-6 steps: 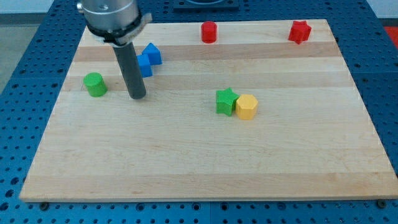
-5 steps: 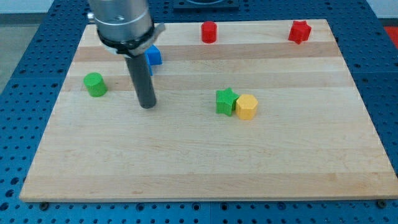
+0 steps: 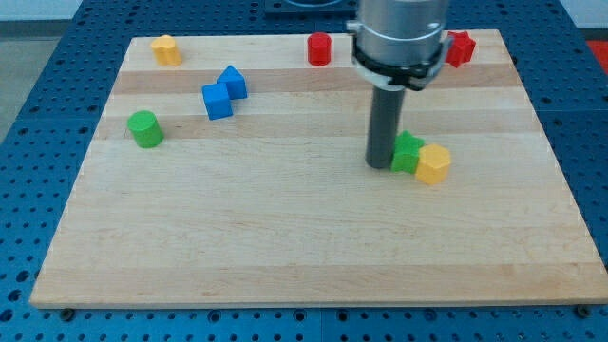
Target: Separate the green star and hexagon
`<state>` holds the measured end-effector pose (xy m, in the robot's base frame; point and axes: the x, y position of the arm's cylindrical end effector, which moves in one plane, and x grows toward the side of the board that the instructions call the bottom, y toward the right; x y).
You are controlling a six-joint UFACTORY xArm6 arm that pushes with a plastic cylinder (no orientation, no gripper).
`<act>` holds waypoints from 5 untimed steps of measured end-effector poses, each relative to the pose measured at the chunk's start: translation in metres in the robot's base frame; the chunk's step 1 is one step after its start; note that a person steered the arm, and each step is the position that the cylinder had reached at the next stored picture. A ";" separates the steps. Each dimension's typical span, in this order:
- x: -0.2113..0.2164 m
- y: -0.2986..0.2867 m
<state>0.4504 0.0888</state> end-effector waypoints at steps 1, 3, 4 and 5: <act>0.000 0.027; 0.029 0.030; 0.032 0.042; 0.007 0.057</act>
